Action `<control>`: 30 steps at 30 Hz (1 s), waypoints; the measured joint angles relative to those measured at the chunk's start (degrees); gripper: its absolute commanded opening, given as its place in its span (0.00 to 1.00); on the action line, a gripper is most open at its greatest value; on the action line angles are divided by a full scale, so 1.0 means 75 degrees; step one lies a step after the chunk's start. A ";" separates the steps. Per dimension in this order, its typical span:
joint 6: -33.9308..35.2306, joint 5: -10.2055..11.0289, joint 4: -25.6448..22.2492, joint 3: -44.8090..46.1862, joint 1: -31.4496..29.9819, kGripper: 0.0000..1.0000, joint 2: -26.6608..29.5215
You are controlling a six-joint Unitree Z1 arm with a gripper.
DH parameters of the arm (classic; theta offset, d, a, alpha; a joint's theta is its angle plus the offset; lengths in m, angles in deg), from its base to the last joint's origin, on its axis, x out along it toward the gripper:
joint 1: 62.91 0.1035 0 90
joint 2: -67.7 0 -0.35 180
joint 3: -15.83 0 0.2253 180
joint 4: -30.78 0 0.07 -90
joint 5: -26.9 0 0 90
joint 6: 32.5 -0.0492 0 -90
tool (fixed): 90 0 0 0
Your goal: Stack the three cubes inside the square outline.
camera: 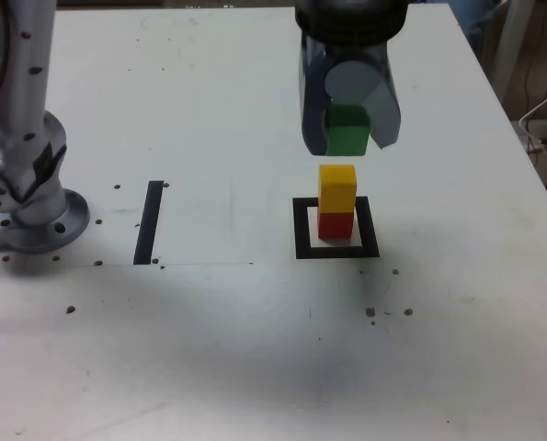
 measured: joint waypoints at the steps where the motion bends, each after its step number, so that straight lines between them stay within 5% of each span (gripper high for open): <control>1: 0.0000 -0.0034 0.0000 0.0000 0.0045 0.19 -0.0005; 8: -0.0114 -0.0408 0.0035 0.0180 0.0477 0.19 -0.0111; 30: -0.0415 -0.0992 0.0265 0.0572 0.0957 0.19 -0.0433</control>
